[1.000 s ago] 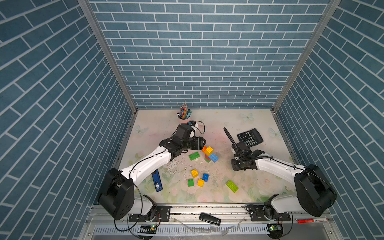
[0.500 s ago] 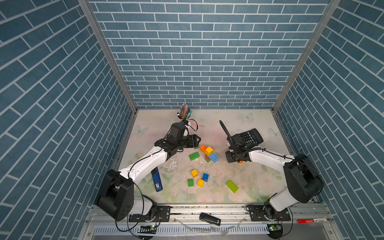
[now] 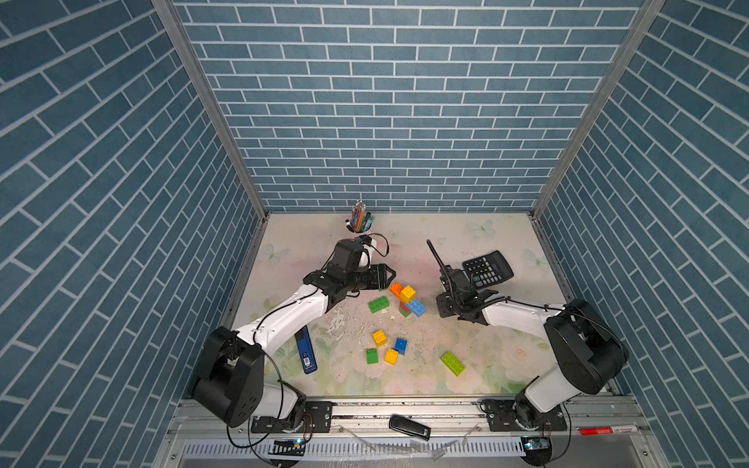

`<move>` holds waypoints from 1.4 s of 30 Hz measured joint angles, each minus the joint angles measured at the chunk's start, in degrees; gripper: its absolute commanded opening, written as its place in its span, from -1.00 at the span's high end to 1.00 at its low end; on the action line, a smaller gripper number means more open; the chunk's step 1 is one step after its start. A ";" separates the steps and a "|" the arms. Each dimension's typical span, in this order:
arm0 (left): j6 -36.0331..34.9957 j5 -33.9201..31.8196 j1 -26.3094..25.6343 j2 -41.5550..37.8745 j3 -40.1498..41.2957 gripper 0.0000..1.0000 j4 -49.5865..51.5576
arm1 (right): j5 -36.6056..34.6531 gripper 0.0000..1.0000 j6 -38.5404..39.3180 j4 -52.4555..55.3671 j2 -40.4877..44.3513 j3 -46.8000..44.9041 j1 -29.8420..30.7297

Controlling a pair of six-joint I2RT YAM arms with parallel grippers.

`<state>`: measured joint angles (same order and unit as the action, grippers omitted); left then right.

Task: Assemble a fork with lego
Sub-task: Pick up the lego brick from the center of the board, then assemble the lego brick with the lego brick.

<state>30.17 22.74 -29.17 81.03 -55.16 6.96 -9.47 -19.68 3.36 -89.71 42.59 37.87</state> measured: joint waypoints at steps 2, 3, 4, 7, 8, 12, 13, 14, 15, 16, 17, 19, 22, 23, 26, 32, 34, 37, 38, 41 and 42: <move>-0.26 1.57 0.00 0.44 0.00 -0.28 -0.22 | 0.02 1.00 0.00 0.33 2.67 -1.84 0.00; -0.46 2.38 0.00 0.66 -0.13 -0.28 -0.26 | 0.11 1.00 0.00 0.87 4.39 -2.60 0.00; -0.74 3.21 -0.04 0.92 -0.37 -0.29 -0.33 | 0.20 1.00 0.02 1.66 6.67 -3.08 0.00; -1.90 5.44 -0.24 1.86 -1.75 -0.29 -0.28 | 0.26 1.00 0.31 3.52 13.68 -2.21 -0.39; -2.47 5.97 -0.39 2.12 -2.29 -0.28 -0.22 | 0.68 1.00 0.59 3.45 15.91 -1.44 -0.59; -4.24 7.91 -1.09 3.19 -4.09 -0.22 0.26 | 5.33 1.00 2.08 1.16 22.47 -0.76 -1.38; -4.55 8.17 -1.20 3.48 -4.28 -0.21 0.28 | 6.60 1.00 2.32 1.07 23.02 -0.59 -1.49; -4.83 8.48 -1.27 3.89 -4.50 -0.20 0.44 | 8.22 1.00 2.62 1.18 23.26 -0.24 -1.57; -5.11 8.74 -1.38 4.50 -4.74 -0.19 0.61 | 9.84 1.00 2.60 1.55 23.30 0.15 -1.66; -5.29 8.96 -1.46 4.94 -4.90 -0.19 0.74 | 10.93 1.00 2.58 1.97 23.30 0.42 -1.68; -5.42 9.31 -1.51 5.53 -5.01 -0.18 0.92 | 12.41 1.00 2.27 3.21 23.30 1.03 -1.68; -5.66 10.10 -1.62 6.45 -5.05 -0.15 1.14 | 13.92 1.00 1.44 3.89 23.65 1.29 -1.68; -6.05 11.21 -2.05 7.21 -5.05 -0.08 1.42 | 15.17 1.00 -0.66 1.97 27.12 -2.40 -1.66; -6.23 11.61 -2.25 7.41 -5.05 -0.06 1.40 | 15.39 1.00 -1.09 1.90 28.48 -3.69 -1.66; -6.49 12.48 -2.69 7.91 -5.05 -0.02 1.40 | 16.35 1.00 -1.05 4.09 29.51 -3.54 -1.66; -7.02 13.38 -3.02 9.57 -5.75 0.16 1.55 | 18.80 1.00 0.42 7.93 28.81 0.76 -1.66; -7.02 13.38 -3.02 9.70 -5.75 0.19 1.81 | 19.17 1.00 0.70 8.70 28.81 1.33 -1.64; -6.99 13.38 -3.02 9.73 -5.75 0.23 1.77 | 19.74 1.00 1.36 9.94 28.68 1.88 -1.38; -6.97 13.38 -3.04 9.73 -5.75 0.24 1.81 | 19.82 1.00 1.73 10.51 28.50 2.19 -1.25; -6.97 13.44 -3.17 9.73 -5.75 0.25 1.79 | 19.82 1.00 2.82 12.76 27.54 3.67 -0.20; -6.97 13.46 -3.23 9.73 -5.75 0.25 1.79 | 19.78 1.00 3.34 13.31 27.19 4.20 0.22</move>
<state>23.20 36.21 -32.40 90.76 -60.90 8.75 10.31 -16.34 16.67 -62.52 46.78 38.09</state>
